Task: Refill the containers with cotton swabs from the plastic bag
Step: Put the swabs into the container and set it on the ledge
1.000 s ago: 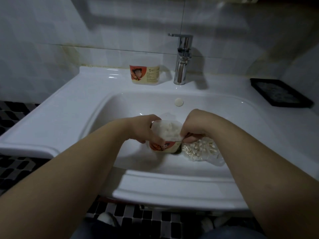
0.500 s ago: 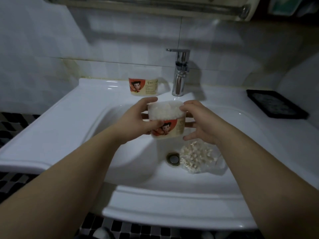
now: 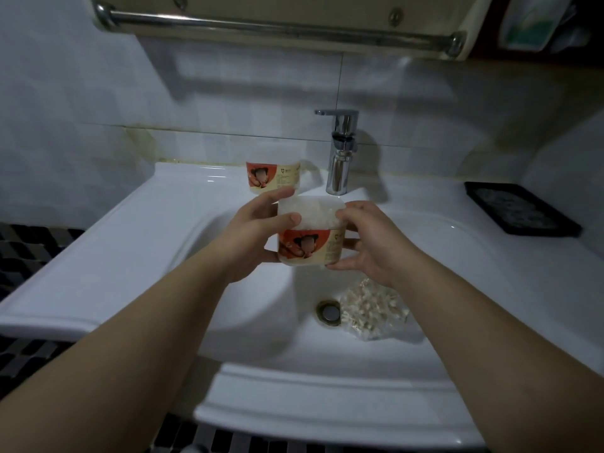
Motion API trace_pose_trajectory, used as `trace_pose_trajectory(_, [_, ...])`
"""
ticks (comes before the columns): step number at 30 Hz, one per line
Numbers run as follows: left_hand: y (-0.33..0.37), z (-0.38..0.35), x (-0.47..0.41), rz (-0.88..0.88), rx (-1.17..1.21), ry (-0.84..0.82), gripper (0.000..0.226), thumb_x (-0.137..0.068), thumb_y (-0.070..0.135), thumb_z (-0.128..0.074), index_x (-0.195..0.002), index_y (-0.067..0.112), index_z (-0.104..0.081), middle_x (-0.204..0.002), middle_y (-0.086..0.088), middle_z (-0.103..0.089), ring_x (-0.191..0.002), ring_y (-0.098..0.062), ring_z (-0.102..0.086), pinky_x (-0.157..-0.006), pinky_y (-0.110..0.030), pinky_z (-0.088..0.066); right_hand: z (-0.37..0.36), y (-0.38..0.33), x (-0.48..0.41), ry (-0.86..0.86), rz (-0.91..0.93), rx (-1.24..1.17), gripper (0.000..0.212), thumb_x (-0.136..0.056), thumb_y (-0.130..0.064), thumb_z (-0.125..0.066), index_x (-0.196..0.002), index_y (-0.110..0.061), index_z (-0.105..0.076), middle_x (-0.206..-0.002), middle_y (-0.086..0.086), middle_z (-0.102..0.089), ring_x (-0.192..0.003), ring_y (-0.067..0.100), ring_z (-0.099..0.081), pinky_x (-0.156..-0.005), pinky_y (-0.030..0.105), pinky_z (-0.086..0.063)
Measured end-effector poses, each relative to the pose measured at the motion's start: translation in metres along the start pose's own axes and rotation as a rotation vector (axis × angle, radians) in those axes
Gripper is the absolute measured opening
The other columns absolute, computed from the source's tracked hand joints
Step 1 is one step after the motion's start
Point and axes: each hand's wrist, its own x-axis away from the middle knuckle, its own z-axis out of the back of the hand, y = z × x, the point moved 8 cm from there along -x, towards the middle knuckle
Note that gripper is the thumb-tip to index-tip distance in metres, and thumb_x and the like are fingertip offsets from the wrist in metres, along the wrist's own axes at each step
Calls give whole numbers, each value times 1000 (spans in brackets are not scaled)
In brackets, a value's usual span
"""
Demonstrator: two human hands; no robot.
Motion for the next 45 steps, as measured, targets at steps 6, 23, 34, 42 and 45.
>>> trace_pose_trajectory(6, [5, 2, 2, -84, -33, 88, 53, -93, 32, -70, -142, 36, -51, -128, 4, -66, -110, -15, -68, -75, -42, -62, -1, -3, 2, 17, 40, 7, 24, -104, -38, -57, -121, -21, -56, -124, 7, -64, -113, 29, -66, -78, 59, -62])
trace_pose_trajectory(23, [65, 80, 21, -253, -254, 120, 72, -91, 6, -73, -150, 29, -39, -128, 5, -68, -112, -10, -70, -91, -31, -59, -80, -49, 9, -8, 357, 426, 33, -102, -35, -60, -135, -37, -55, -117, -9, -73, -99, 23, -71, -86, 52, -61])
trace_pose_trajectory(34, [85, 205, 6, -328, -306, 394, 42, -87, -5, -74, -116, 26, -72, -103, 9, -79, -107, -13, -72, -84, -23, -57, -192, -63, -70, -36, 422, 438, 44, -94, -26, -74, -133, -27, -55, -119, -6, -66, -102, 12, -70, -87, 31, -59])
trace_pose_trajectory(42, [78, 255, -30, -296, -366, 508, 52, -88, -4, -71, -110, 43, -68, -94, 1, -79, -90, -13, -76, -80, -29, -59, -250, -54, -111, -187, 410, 552, 45, -106, -20, -49, -149, -32, -42, -127, -16, -53, -118, 13, -60, -94, 31, -53])
trace_pose_trajectory(45, [74, 262, -40, -288, -394, 515, 47, -90, -6, -69, -118, 31, -67, -94, 8, -78, -90, -8, -75, -77, -23, -58, -256, -54, -116, -203, 408, 597, 42, -100, -23, -53, -139, -40, -49, -126, -22, -58, -115, 12, -65, -100, 40, -54])
